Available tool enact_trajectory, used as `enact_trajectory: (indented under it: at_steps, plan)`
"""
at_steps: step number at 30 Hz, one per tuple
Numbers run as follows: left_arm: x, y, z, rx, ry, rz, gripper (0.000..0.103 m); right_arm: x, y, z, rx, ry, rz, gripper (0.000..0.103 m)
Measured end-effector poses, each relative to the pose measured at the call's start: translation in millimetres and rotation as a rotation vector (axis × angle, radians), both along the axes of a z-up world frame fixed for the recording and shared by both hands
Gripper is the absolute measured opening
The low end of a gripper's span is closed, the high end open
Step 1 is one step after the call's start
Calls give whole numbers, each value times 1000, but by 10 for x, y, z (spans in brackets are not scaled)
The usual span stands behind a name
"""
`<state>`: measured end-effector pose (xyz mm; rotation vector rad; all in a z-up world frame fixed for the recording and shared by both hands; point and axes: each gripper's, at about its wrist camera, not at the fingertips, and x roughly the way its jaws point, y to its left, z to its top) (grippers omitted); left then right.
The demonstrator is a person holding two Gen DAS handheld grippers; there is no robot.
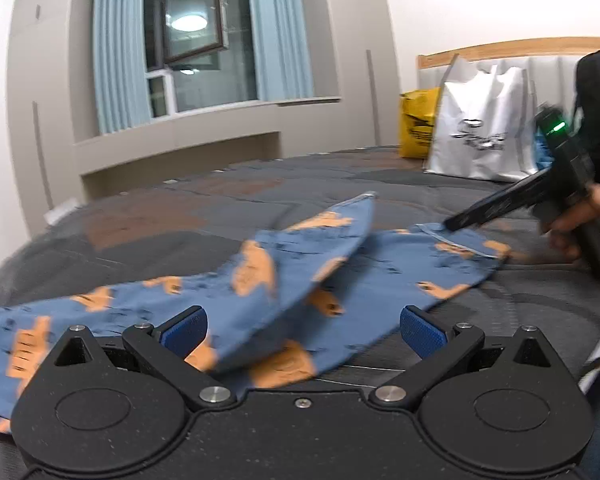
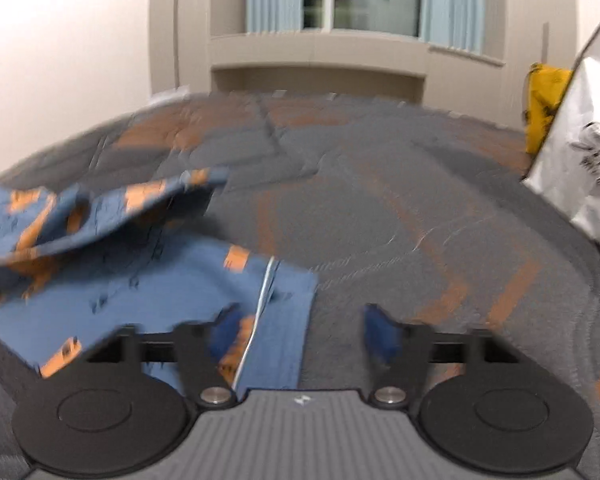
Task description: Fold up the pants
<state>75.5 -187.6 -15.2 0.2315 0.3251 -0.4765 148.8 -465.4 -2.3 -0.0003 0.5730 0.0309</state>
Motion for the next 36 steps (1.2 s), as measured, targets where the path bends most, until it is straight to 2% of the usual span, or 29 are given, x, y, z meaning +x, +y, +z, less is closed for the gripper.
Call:
enact_trajectory:
  at_steps: [3,5,9,11,14,16,17,19,20,22,23,25,28,31,34,36]
  plan:
    - [61,76,24,51,-40,76,102,0,-67,140,114,-70,5,102]
    - [105,145,20,74,-44,108,102,73,-126,184,251,-84,21,103]
    - [136,229,35,99,-44,121,102,481,-56,142,495,-9,94,103]
    - [157,228,34,110,-42,124,102,682,17,112,555,27,85,102]
    - [184,203,29,119,-38,109,102,907,91,79,628,43,72,89]
    - [194,180,21,135,-40,91,99,991,114,73,668,54,52,64]
    - [198,176,11,142,-41,82,96,1008,100,57,674,57,40,56]
    - [228,144,-8,161,-15,65,77,1019,115,71,660,60,15,27]
    - [248,141,-18,162,1,59,71,991,102,88,654,56,8,21]
    - [297,137,-33,159,34,49,42,959,88,139,655,32,16,15]
    - [318,135,-39,154,48,45,33,922,91,182,649,11,24,14]
    - [357,137,-35,145,68,44,1,773,96,320,617,-46,45,13]
    - [341,142,-1,141,51,55,0,416,94,524,542,-145,58,13]
    - [269,168,7,136,46,23,0,-168,38,478,474,-207,10,13]
    - [257,113,-68,169,69,2,0,-580,14,232,441,-155,-54,13]
    - [275,77,-120,183,85,0,2,-687,32,58,423,-93,-87,15]
